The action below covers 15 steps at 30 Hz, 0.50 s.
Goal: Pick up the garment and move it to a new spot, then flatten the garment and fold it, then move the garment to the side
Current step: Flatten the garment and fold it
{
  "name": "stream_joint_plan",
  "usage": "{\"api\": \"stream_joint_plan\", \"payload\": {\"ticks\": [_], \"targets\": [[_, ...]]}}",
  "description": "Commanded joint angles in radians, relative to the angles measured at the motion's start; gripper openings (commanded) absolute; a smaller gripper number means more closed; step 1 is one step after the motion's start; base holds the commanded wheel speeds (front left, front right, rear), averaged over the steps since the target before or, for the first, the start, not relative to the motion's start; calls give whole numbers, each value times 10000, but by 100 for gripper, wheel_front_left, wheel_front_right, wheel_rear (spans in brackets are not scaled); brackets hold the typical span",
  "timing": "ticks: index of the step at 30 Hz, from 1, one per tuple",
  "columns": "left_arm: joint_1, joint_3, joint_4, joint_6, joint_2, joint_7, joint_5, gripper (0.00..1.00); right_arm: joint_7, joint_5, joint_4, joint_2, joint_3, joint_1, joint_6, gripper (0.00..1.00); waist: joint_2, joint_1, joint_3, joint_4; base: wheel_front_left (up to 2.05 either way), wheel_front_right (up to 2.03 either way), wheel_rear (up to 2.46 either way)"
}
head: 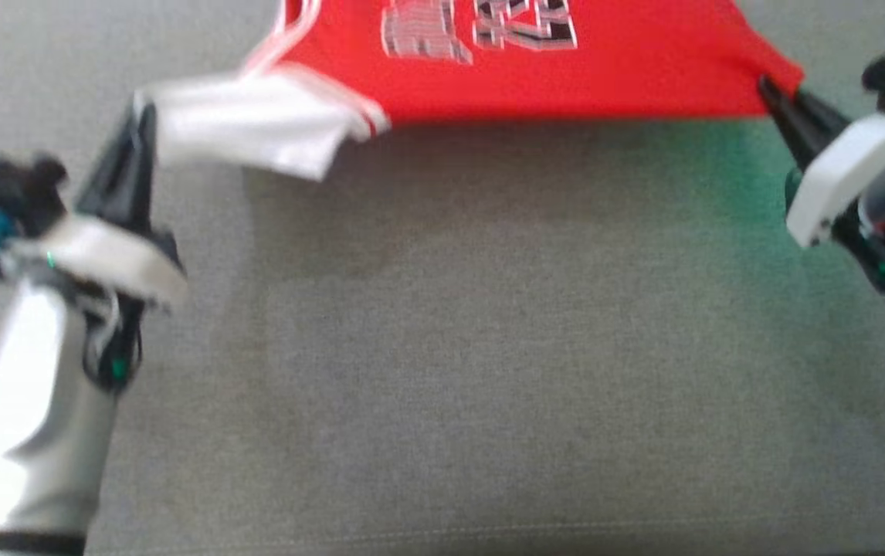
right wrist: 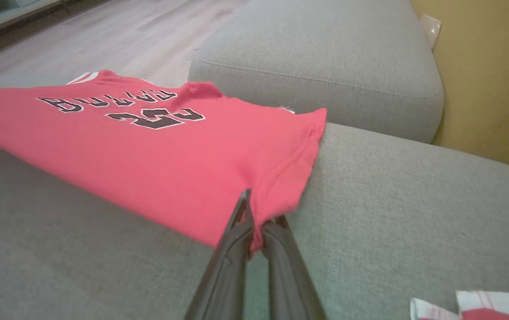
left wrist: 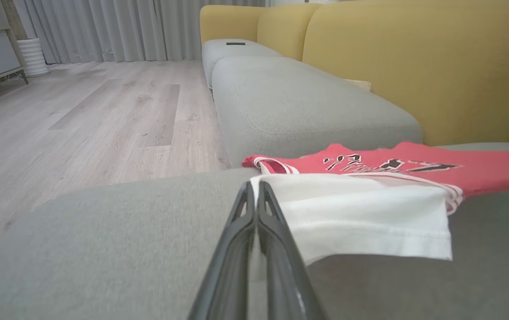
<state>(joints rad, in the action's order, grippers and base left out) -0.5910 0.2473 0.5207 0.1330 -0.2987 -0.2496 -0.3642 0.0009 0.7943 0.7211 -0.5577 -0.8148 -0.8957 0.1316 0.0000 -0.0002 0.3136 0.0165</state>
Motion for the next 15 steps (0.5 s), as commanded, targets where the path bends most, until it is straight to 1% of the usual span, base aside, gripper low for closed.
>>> {"api": "stream_joint_plan", "payload": {"ticks": [1,4,7,9,12,15], "targets": [[132,-319,-530,-24,-660,-121,-59,0,39,198,-359,-563,-178,338,-9,0,0,2,-419,62,0,0,0],[1013,-28,-886,-24,-818,-121,-154,0,60,441,-740,-1033,-585,911,-9,0,0,2,-810,164,0,0,0],[1697,434,-1140,-24,-999,-121,-238,0,-53,726,-1030,-1365,-761,1476,-9,0,0,2,-1148,242,0,0,0],[2092,799,-1352,-24,-1196,-121,-185,0,-148,858,-1191,-1508,-834,1831,-9,0,0,2,-1357,254,0,0,0],[2644,1075,-1654,-24,-1390,-121,-262,0,-363,962,-1461,-1633,-931,2349,-9,0,0,2,-1673,251,0,0,0],[3201,1408,-2091,-24,-1557,-117,-362,0,-743,737,-1697,-1770,-1062,2833,-9,0,0,2,-1999,231,0,0,0]]}}
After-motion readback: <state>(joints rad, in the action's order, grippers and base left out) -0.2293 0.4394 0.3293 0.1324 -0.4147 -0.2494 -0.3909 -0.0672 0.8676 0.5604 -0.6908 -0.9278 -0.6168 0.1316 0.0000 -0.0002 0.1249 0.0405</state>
